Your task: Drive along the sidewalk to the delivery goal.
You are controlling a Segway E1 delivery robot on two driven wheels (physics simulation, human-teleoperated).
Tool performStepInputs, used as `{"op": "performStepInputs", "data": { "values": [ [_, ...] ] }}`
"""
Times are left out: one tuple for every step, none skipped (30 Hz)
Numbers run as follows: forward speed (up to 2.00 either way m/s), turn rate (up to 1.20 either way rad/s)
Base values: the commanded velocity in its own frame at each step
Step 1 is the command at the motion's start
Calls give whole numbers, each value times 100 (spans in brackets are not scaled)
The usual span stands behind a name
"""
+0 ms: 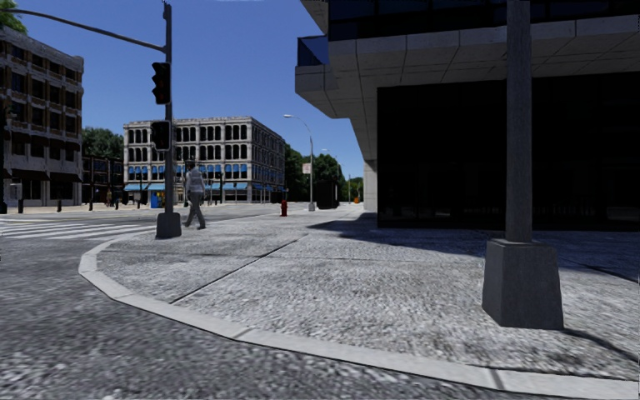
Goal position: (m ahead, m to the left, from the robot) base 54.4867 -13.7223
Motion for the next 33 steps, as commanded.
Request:
{"op": "performStepInputs", "data": {
  "values": [
    [200, 1],
    [200, 0],
    [200, 0],
    [200, 0],
    [200, 0],
    [200, 0],
    [200, 0],
    [200, 0],
    [200, 0],
    [200, 0],
    [200, 0],
    [200, 0],
    [200, 0],
    [200, 0],
    [200, 0],
    [200, 0],
    [200, 0],
    [200, 0],
    [200, 0],
    [200, 0],
    [200, 0],
    [200, 0],
    [200, 0],
    [200, 0],
    [200, 0],
    [200, 0],
    [200, 0],
    [200, 0],
    [200, 0],
    [200, 0],
    [200, 0],
    [200, 0],
    [200, 0]
  ]
}}
